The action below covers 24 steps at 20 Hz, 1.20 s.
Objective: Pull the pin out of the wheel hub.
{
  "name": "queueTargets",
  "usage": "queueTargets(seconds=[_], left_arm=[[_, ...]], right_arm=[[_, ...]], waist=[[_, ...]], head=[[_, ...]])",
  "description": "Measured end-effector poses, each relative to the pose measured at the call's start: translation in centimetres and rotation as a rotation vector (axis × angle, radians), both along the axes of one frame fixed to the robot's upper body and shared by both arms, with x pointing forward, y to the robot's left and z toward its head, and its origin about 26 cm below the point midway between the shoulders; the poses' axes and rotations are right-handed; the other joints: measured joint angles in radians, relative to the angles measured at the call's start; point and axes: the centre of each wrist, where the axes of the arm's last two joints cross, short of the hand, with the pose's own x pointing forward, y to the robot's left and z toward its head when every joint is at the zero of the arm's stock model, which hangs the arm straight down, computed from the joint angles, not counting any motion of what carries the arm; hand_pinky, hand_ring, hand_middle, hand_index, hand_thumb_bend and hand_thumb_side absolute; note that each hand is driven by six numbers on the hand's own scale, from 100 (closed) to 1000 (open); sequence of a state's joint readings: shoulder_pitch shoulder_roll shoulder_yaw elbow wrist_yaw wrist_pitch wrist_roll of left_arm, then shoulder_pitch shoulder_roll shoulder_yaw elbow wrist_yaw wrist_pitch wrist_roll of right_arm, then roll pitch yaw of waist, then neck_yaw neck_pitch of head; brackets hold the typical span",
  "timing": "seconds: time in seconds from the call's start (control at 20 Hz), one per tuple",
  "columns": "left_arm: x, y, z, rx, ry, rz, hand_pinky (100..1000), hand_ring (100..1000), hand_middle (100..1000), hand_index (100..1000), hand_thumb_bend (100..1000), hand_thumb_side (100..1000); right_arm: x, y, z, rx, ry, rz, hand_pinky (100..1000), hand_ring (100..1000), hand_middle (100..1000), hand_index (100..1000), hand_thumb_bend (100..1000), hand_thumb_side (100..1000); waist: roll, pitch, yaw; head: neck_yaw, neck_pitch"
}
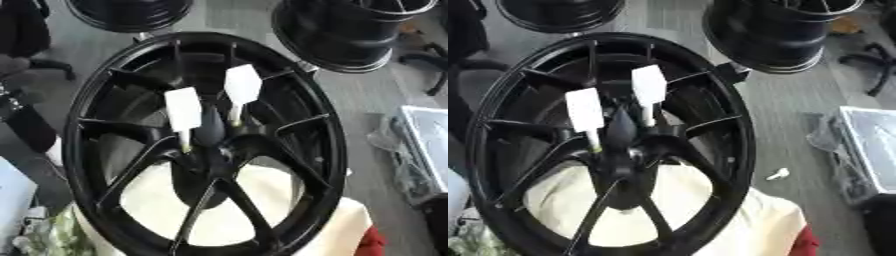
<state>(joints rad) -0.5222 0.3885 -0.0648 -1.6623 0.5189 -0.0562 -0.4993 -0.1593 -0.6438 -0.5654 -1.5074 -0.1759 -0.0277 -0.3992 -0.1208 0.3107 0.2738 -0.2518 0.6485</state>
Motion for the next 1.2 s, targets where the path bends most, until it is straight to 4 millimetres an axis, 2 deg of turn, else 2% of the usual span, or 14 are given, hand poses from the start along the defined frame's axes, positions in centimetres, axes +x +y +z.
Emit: queueTargets(seconds=[0.35, 0.55, 0.6, 0.65, 0.7, 0.9, 1.05, 1.2], left_arm=[[-0.2, 0.5, -0.1, 0.015, 0.000, 0.008, 838, 890, 839, 872, 168, 757], [-0.3, 0.6, 0.0, 0.021, -0.002, 0.010, 839, 891, 840, 872, 165, 756], [-0.3, 0.7, 0.0, 0.024, -0.003, 0.011, 839, 892, 840, 873, 165, 756], [-0.3, 0.7, -0.1, 0.025, -0.003, 0.011, 839, 892, 840, 873, 165, 755], [-0.3, 0.7, -0.1, 0.026, -0.003, 0.011, 839, 892, 840, 873, 165, 756], [-0.4, 0.7, -0.1, 0.028, -0.006, 0.008, 839, 892, 840, 874, 163, 756], [-0.4, 0.7, -0.1, 0.038, -0.007, 0.006, 839, 893, 840, 874, 158, 753], [-0.5, 0.7, -0.2, 0.041, -0.009, 0.002, 840, 893, 841, 873, 154, 751]], right_arm=[[0.0, -3.4, 4.1, -0.204, 0.111, 0.081, 673, 647, 713, 798, 100, 471], [0.3, -4.2, 6.8, -0.314, 0.143, 0.126, 695, 666, 724, 801, 100, 415], [0.5, -4.2, 7.5, -0.341, 0.149, 0.138, 702, 672, 728, 803, 100, 374], [0.7, -4.1, 8.2, -0.369, 0.155, 0.152, 706, 676, 731, 804, 100, 338], [0.9, -4.0, 8.9, -0.395, 0.159, 0.167, 718, 687, 738, 807, 100, 262], [2.0, -3.0, 11.8, -0.506, 0.174, 0.240, 734, 702, 748, 811, 100, 165], [3.3, -1.4, 13.8, -0.583, 0.160, 0.300, 743, 708, 752, 812, 100, 107], [4.6, 0.6, 16.0, -0.667, 0.137, 0.360, 751, 713, 755, 814, 100, 100]], waist=[[-0.009, -0.001, -0.010], [-0.014, -0.001, -0.013], [-0.015, -0.001, -0.013], [-0.016, -0.001, -0.013], [-0.018, -0.001, -0.013], [-0.022, -0.002, -0.011], [-0.023, -0.005, -0.007], [-0.023, -0.010, -0.007]], head=[[0.005, 0.001], [0.006, 0.001], [0.006, 0.001], [0.007, 0.001], [0.007, 0.001], [0.004, 0.001], [0.002, 0.004], [0.003, 0.009]])
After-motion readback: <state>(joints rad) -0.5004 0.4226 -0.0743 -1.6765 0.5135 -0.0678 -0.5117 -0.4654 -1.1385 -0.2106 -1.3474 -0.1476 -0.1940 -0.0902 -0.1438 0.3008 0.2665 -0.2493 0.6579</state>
